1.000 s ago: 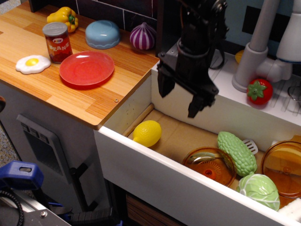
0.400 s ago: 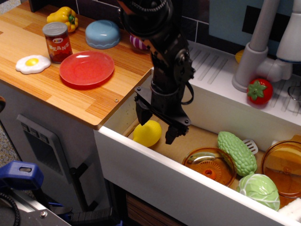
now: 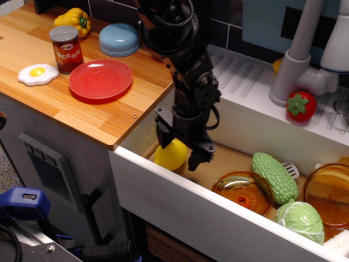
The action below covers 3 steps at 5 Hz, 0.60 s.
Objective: Put lemon on plate
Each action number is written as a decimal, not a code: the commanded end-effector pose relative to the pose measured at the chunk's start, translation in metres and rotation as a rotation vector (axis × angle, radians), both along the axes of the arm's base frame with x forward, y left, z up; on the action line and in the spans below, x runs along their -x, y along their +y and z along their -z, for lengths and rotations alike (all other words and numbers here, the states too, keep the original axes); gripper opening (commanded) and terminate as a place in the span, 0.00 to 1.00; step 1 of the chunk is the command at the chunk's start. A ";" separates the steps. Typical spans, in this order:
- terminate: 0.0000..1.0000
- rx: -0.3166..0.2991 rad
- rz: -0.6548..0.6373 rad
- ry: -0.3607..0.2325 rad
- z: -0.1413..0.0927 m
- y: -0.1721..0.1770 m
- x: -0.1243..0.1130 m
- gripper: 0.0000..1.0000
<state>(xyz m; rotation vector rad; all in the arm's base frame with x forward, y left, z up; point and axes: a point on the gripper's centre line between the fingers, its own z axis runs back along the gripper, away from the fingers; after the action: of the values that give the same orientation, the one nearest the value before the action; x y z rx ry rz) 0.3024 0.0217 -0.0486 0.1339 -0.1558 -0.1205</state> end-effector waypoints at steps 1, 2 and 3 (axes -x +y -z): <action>0.00 -0.001 -0.001 -0.043 0.000 0.009 -0.007 1.00; 0.00 -0.003 -0.005 -0.056 0.008 0.014 -0.006 1.00; 0.00 0.012 -0.001 -0.069 0.016 0.019 -0.013 1.00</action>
<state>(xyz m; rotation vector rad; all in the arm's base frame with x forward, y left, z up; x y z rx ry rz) 0.3118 0.0389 -0.0773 0.1145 -0.1991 -0.1148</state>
